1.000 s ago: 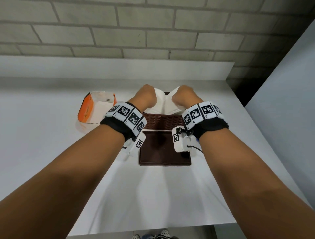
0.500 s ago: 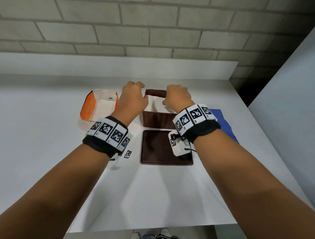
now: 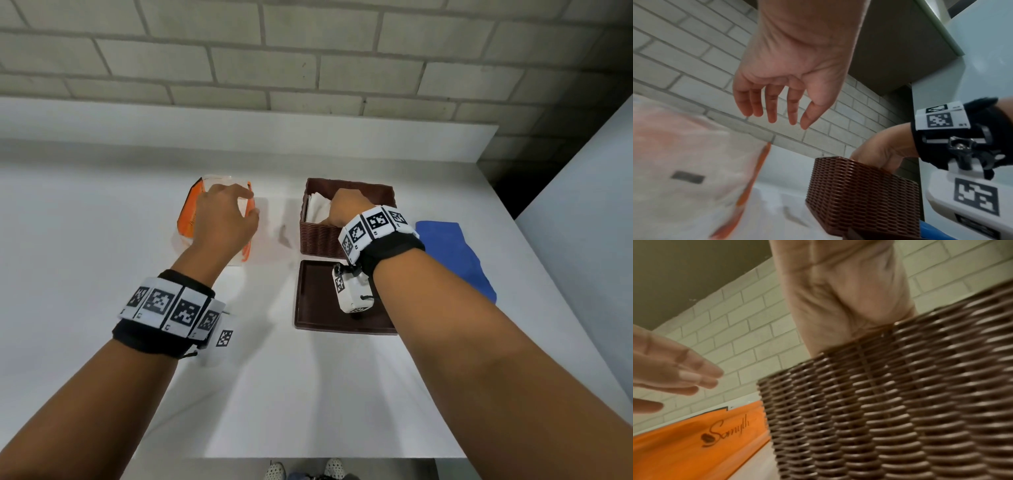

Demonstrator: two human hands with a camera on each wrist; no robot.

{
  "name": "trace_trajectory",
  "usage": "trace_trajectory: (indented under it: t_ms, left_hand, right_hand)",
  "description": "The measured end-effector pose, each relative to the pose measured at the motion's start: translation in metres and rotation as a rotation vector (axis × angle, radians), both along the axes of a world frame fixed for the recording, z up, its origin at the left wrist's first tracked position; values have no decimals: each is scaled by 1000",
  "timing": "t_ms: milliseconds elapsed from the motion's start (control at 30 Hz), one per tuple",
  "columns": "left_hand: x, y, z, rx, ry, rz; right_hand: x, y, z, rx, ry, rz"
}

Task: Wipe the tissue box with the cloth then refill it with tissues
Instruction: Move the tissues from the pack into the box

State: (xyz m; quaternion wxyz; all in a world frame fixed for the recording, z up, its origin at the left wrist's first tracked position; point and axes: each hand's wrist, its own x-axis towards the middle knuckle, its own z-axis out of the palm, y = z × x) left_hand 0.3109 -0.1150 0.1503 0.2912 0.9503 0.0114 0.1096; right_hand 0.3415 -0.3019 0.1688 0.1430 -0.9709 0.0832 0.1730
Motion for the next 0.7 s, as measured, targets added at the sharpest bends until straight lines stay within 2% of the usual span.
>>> trace_trajectory:
  t_ms: [200, 500, 700]
  left_hand:
    - [0, 25, -8, 21, 18, 114]
    - [-5, 54, -18, -113, 114, 256]
    - [0, 66, -14, -297, 161, 280]
  right_hand:
    - [1, 1, 7, -8, 14, 4]
    - [8, 55, 43, -39, -161, -14]
    - [0, 108, 44, -160, -184, 219]
